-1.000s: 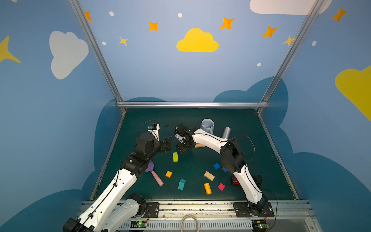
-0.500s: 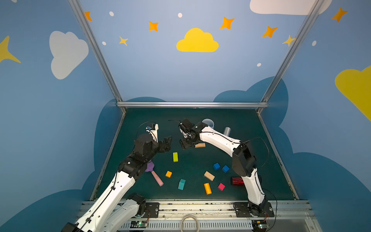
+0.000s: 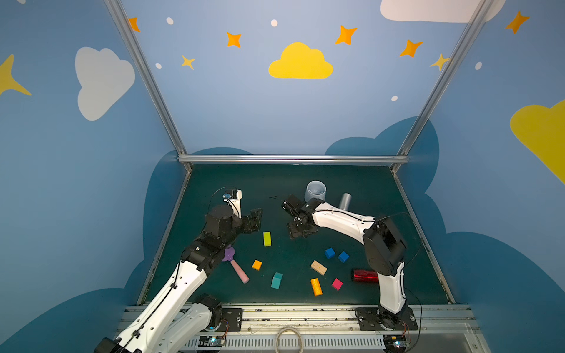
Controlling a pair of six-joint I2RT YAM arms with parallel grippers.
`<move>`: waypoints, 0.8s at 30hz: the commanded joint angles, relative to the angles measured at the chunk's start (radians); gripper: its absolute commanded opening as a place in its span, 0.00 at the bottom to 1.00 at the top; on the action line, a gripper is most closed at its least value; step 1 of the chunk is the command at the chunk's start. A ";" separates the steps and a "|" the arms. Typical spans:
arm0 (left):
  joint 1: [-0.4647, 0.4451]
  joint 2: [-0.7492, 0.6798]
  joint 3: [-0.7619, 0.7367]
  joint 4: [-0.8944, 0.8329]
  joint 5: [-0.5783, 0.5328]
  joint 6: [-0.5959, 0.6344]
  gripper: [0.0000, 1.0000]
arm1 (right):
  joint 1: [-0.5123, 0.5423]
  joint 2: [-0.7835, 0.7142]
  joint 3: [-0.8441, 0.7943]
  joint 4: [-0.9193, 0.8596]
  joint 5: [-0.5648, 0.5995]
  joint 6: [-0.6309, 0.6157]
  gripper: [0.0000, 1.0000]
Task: Build the wood block tower
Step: 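Lift the held wooden block with the right gripper and carry it over another plain block, then lower the held wooden block onto the other plain wooden block with the right gripper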
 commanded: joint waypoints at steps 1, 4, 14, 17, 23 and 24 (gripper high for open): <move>-0.006 0.007 -0.015 0.039 0.020 -0.016 0.87 | -0.004 -0.037 -0.031 0.035 0.049 0.065 0.55; -0.006 0.015 -0.024 0.046 0.017 -0.019 0.87 | -0.012 -0.021 -0.048 0.042 0.065 0.085 0.55; -0.006 0.017 -0.042 0.068 0.002 -0.025 0.87 | -0.043 -0.025 -0.126 0.123 0.048 0.140 0.55; -0.005 0.026 -0.045 0.076 0.002 -0.024 0.87 | -0.058 -0.021 -0.137 0.150 0.023 0.144 0.55; -0.006 0.035 -0.041 0.078 0.002 -0.023 0.87 | -0.074 -0.013 -0.143 0.180 0.000 0.146 0.55; -0.005 0.035 -0.042 0.079 0.000 -0.023 0.87 | -0.075 -0.010 -0.143 0.181 0.002 0.146 0.56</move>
